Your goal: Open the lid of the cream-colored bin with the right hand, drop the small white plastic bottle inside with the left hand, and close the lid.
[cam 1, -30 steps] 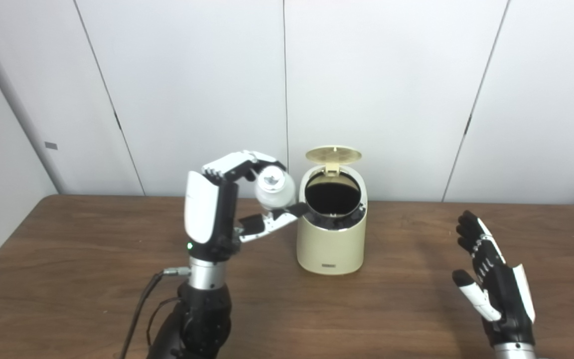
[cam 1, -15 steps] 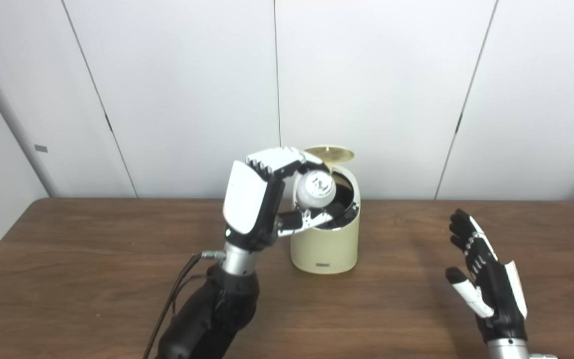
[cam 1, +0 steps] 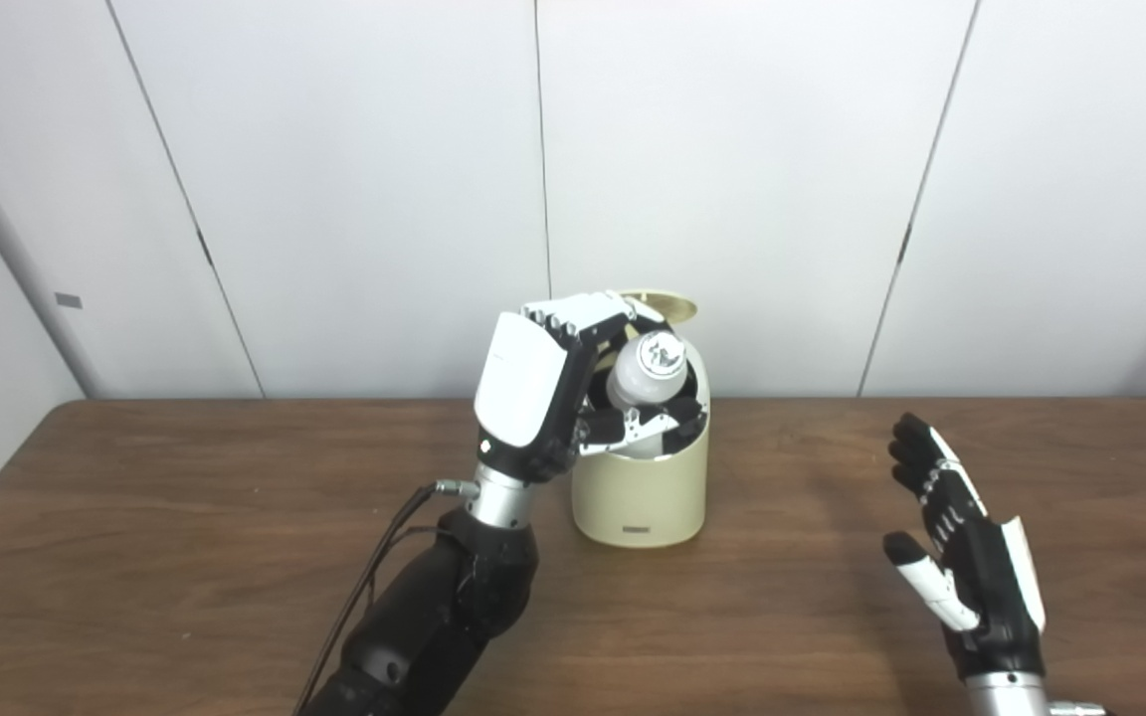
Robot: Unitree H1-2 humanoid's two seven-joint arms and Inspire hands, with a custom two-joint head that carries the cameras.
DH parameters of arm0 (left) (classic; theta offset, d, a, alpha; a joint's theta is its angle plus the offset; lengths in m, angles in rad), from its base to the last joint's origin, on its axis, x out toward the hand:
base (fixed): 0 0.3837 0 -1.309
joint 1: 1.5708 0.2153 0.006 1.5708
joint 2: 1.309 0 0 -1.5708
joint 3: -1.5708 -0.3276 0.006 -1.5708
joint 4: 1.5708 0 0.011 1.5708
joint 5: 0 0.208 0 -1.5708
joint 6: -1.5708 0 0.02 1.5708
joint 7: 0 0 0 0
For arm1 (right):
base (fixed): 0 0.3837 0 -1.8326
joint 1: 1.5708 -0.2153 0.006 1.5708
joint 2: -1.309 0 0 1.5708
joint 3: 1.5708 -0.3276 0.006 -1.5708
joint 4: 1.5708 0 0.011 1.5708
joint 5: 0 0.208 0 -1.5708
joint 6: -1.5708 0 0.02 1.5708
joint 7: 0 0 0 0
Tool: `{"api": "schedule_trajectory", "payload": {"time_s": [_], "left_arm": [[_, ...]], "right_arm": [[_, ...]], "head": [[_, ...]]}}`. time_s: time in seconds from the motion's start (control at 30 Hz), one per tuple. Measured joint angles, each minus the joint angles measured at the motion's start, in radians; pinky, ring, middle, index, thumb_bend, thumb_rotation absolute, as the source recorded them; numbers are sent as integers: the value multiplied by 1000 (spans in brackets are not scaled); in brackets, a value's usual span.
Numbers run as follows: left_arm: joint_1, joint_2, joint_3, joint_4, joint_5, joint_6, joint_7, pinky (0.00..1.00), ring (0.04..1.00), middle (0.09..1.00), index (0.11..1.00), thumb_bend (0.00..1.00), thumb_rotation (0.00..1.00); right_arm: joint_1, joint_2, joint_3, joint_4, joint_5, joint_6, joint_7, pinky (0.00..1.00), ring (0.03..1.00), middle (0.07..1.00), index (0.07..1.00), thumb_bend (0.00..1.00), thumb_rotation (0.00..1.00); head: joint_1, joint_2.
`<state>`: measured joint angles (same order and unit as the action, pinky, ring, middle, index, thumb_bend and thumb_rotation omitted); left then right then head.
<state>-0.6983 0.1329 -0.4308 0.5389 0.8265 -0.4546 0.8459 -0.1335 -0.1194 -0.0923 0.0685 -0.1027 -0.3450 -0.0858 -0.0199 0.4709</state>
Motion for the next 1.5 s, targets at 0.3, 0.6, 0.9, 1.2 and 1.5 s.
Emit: {"api": "schedule_trajectory", "payload": {"time_s": [0.3, 0.6, 0.9, 1.2, 1.5], "left_arm": [[-30, 0, -53, 103, -28, 0, 37, 263, 397, 521, 488, 500, 0], [-77, 11, -116, 210, -60, 0, 87, 294, 420, 510, 474, 503, 0], [-84, 15, -150, 226, -129, 0, 69, 327, 420, 514, 504, 502, 0], [-83, 37, -152, 224, -179, -17, -20, 474, 601, 652, 646, 994, 123], [-79, 37, -130, 205, -201, -22, -64, 501, 639, 681, 683, 1000, 149]], "right_arm": [[-1, 1, 0, 2, -2, -7, -3, 871, 898, 901, 890, 1000, 778], [-2, 2, 1, 5, -2, -17, -7, 869, 898, 902, 887, 1000, 773], [-1, 8, 3, 1, -20, -15, -17, 876, 903, 907, 894, 1000, 786], [0, 7, 3, 2, -15, -15, -17, 895, 916, 914, 899, 1000, 776], [0, 8, 3, 2, -17, -15, -17, 880, 907, 909, 897, 1000, 786]], "head": [[-11, -8], [-31, -17], [-32, -11], [-32, -9], [-29, -9]]}}
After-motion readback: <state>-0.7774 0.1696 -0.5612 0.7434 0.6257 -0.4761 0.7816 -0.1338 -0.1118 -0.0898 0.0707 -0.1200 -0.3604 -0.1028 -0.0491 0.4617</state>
